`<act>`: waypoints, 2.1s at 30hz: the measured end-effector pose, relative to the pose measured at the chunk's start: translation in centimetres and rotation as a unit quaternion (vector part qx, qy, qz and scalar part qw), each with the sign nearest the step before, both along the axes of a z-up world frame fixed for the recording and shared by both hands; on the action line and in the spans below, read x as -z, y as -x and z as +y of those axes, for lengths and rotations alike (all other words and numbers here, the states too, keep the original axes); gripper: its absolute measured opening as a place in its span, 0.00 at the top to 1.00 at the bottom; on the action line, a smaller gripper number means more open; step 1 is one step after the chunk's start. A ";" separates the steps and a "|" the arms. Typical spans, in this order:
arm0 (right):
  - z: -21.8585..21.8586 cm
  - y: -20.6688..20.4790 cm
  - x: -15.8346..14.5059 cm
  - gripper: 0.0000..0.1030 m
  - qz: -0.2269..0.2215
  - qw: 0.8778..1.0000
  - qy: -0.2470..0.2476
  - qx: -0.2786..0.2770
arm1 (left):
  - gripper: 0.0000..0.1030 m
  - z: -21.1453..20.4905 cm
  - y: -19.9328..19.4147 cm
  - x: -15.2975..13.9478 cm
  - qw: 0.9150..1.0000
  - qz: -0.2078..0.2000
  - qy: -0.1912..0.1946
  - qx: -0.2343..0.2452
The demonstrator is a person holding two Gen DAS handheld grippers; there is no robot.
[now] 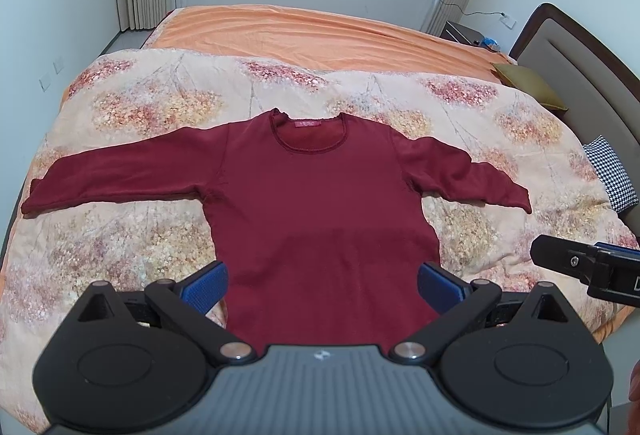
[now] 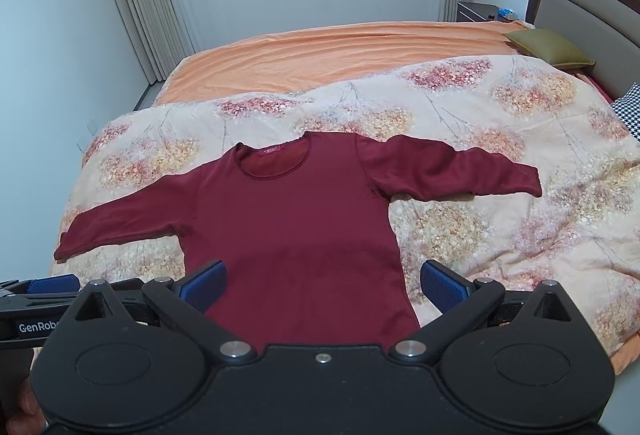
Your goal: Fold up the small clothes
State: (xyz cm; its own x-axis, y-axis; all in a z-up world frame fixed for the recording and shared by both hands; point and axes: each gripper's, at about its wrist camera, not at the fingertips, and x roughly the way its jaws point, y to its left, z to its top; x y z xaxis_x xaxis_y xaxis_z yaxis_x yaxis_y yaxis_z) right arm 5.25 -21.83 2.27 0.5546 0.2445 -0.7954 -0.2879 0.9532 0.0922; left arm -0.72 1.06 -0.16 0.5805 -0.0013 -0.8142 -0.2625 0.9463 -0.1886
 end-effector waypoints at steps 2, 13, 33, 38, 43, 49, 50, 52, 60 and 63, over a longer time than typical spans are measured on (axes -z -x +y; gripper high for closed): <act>0.0 -0.1 0.0 0.00 0.000 1.000 0.000 0.002 | 0.00 -0.1 -0.1 0.0 1.000 0.000 -0.001 0.002; 0.3 0.0 -0.1 0.00 -0.006 1.000 0.000 0.005 | 0.00 0.0 -0.2 0.1 1.000 -0.001 0.002 0.006; 0.7 0.6 -0.9 0.00 -0.020 1.000 0.004 0.010 | 0.00 0.4 -0.4 -0.4 1.000 -0.010 0.007 0.015; 0.9 0.8 -1.1 0.00 -0.023 1.000 0.007 0.011 | 0.00 0.6 -0.5 -0.3 1.000 -0.011 0.009 0.019; 1.0 0.7 -1.2 0.00 -0.024 1.000 0.009 0.013 | 0.00 0.7 -0.7 -0.1 1.000 -0.011 0.012 0.021; 0.8 0.6 -1.0 0.00 -0.024 1.000 0.008 0.014 | 0.00 0.9 -1.1 1.1 0.999 -0.007 0.039 0.028; 0.6 0.7 -0.9 0.00 -0.026 1.000 0.006 0.013 | 0.00 1.1 -1.2 1.4 0.998 -0.008 0.048 0.030; 0.1 0.8 -1.1 0.00 -0.038 0.999 -0.002 0.013 | 0.00 1.0 -1.3 2.1 0.998 -0.010 0.056 0.034; -2.8 -0.9 0.3 0.00 -0.049 0.999 -0.022 0.010 | 0.00 -0.4 -2.9 5.0 0.996 -0.022 0.055 0.059; -4.6 -2.1 -0.1 0.00 -0.075 0.996 -0.056 0.002 | 0.00 0.9 -4.1 5.8 0.995 -0.035 0.089 0.030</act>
